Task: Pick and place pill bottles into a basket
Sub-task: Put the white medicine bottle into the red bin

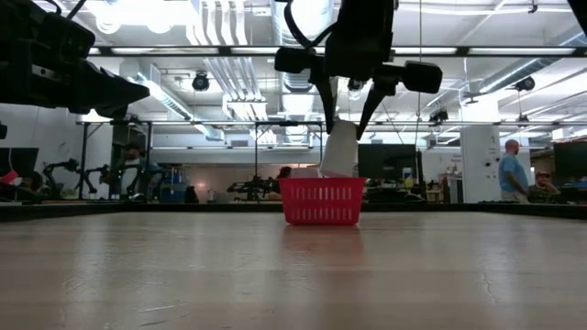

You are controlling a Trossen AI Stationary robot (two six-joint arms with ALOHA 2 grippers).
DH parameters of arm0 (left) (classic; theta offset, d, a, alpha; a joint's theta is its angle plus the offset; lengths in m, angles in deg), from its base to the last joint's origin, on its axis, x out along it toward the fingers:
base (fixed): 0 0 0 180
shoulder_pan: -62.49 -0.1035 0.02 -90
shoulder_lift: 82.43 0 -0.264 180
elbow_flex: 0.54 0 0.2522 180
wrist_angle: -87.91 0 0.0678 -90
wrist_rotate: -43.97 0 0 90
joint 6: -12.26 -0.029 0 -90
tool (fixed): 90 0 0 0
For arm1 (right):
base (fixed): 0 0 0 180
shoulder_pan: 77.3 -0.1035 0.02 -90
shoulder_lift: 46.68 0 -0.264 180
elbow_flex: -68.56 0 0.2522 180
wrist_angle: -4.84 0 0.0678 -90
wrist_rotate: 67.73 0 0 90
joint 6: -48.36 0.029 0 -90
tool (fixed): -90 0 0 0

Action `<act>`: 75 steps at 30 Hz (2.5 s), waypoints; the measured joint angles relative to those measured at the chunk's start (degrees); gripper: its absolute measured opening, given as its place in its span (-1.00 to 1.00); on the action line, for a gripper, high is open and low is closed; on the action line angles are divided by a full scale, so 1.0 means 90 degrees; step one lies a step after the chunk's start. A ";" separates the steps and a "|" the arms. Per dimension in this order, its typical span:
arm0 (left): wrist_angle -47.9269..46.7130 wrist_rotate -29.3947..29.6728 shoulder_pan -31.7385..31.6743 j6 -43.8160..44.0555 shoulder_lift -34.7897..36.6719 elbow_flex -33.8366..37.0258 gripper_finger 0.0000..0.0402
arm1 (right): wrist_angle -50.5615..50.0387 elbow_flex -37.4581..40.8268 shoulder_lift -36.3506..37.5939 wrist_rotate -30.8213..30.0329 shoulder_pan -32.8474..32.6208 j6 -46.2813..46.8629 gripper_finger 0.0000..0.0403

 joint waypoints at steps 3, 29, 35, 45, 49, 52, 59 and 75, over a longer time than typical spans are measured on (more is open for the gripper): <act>0.0002 -0.0001 0.0000 -0.0001 -0.0001 0.0000 -0.99 | 0.0005 -0.0012 0.0004 0.0018 0.0028 0.0032 -0.28; -0.0001 0.0000 -0.0001 0.0002 0.0000 0.0000 -0.99 | 0.0034 0.0394 0.0004 0.0235 0.0163 0.0069 -0.28; 0.0002 0.0000 0.0001 -0.0001 0.0005 0.0000 -0.99 | 0.0116 0.0469 0.0004 0.0234 0.0185 0.0102 -0.28; -0.0003 0.0000 -0.0002 0.0000 0.0000 0.0000 -0.99 | 0.0233 0.0478 0.0004 0.0236 0.0286 0.0082 -0.22; -0.0003 0.0000 -0.0002 -0.0001 0.0000 0.0000 -0.99 | 0.0234 0.0478 0.0004 0.0234 0.0298 0.0098 -0.21; 0.0000 0.0000 -0.0002 -0.0001 0.0000 0.0000 -0.99 | 0.0276 0.0481 0.0004 0.0234 0.0296 0.0197 -0.20; 0.0002 0.0000 0.0000 -0.0001 0.0004 0.0000 -0.99 | 0.0286 0.0481 0.0004 0.0232 0.0296 0.0261 -0.19; 0.0002 0.0000 0.0001 0.0002 0.0005 0.0000 -0.99 | 0.0235 0.0483 0.0004 0.0644 0.0299 0.0562 -0.13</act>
